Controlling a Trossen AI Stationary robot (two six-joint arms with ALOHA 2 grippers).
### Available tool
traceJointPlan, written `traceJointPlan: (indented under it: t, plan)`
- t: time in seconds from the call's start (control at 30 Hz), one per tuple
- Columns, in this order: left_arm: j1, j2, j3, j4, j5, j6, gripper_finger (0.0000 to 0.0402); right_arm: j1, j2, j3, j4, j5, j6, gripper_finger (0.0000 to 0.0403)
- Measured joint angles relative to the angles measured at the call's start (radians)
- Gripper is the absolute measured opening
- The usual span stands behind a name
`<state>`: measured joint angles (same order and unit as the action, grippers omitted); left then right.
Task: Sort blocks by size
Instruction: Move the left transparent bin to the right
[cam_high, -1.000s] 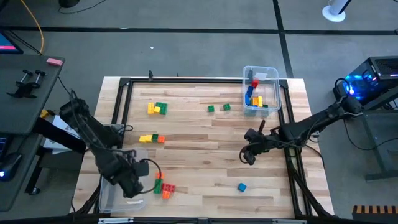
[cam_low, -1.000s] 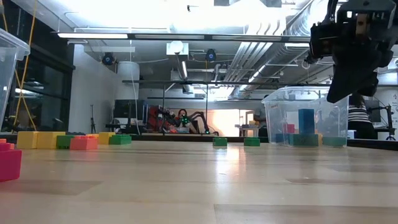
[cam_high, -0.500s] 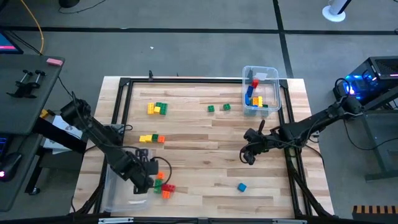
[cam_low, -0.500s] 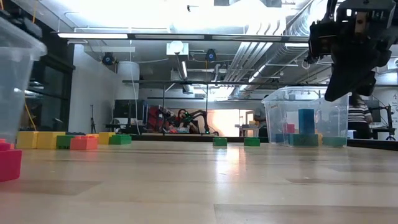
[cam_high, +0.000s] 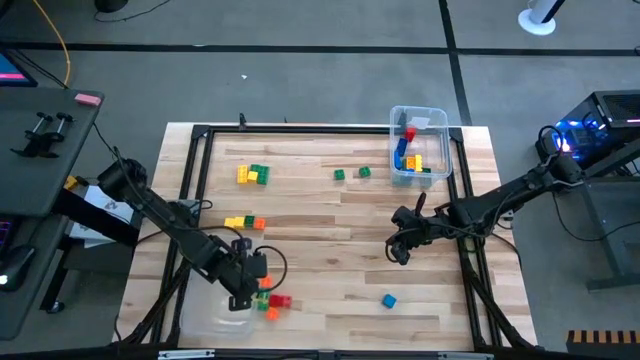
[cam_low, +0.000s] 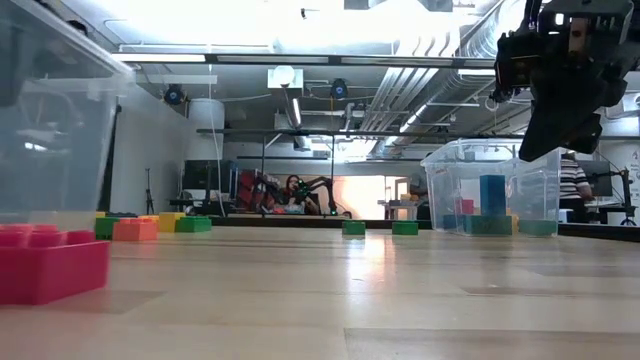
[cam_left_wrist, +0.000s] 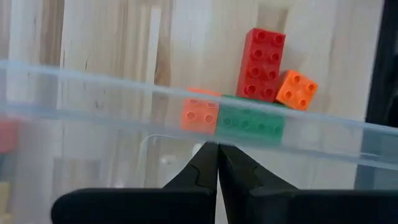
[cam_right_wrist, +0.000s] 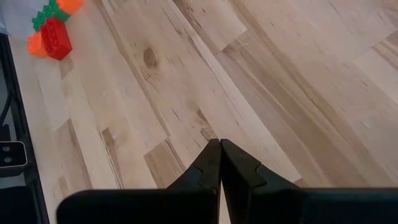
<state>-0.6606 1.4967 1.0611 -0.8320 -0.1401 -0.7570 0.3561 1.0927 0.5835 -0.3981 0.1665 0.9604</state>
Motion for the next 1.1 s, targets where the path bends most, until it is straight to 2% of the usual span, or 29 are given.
traceJointPlan:
  t: [0.33, 0.5, 0.57, 0.73, 0.93, 1.1]
  plan:
    - [0.048, -0.001, 0.001, 0.035, 0.009, 0.002, 0.0, 0.0, 0.0, 0.0, 0.0, 0.014, 0.0, 0.0002]
    - [0.05, -0.022, 0.053, -0.173, 0.033, -0.067, 0.0, 0.0, 0.0, 0.0, 0.0, 0.018, 0.0, 0.0002]
    - [0.037, -0.035, 0.067, -0.234, 0.08, -0.117, 0.0, 0.0, 0.0, 0.0, 0.0, 0.022, 0.0, 0.0002]
    - [-0.083, -0.043, 0.069, -0.125, 0.297, -0.226, 0.0, -0.002, 0.0, 0.0, -0.001, 0.028, -0.009, 0.0002]
    - [-0.214, -0.021, 0.069, -0.058, 0.297, -0.423, 0.0, -0.002, 0.0, 0.0, -0.001, 0.038, -0.027, 0.0002]
    - [-0.245, 0.004, 0.069, 0.08, 0.296, -0.466, 0.0, -0.002, 0.0, 0.0, -0.001, 0.044, -0.027, 0.0002]
